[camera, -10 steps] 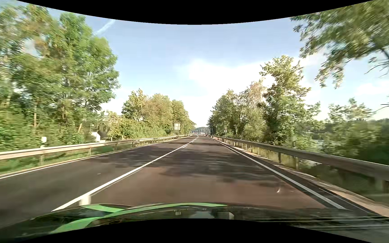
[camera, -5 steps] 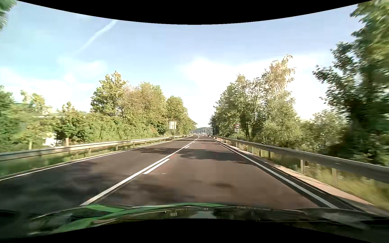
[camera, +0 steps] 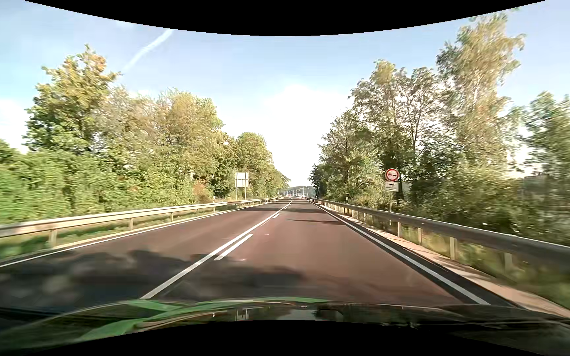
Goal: Follow the waypoints while adhering to traffic rules and regulations
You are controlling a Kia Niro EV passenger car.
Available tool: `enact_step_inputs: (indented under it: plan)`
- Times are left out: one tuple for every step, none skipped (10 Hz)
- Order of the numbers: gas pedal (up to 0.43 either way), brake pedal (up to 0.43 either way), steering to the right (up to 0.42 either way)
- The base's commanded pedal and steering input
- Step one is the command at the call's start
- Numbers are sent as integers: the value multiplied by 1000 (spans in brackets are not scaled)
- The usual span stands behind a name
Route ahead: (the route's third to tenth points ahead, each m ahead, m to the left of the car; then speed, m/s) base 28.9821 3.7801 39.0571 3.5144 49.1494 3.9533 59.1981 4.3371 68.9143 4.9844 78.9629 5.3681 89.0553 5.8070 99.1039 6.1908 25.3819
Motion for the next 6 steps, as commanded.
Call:
enact_step_inputs:
  plan:
    - [260,0,-5]
    - [260,0,-5]
    - [268,0,-5]
    - [280,0,-5]
    - [287,0,-4]
    - [287,0,-1]
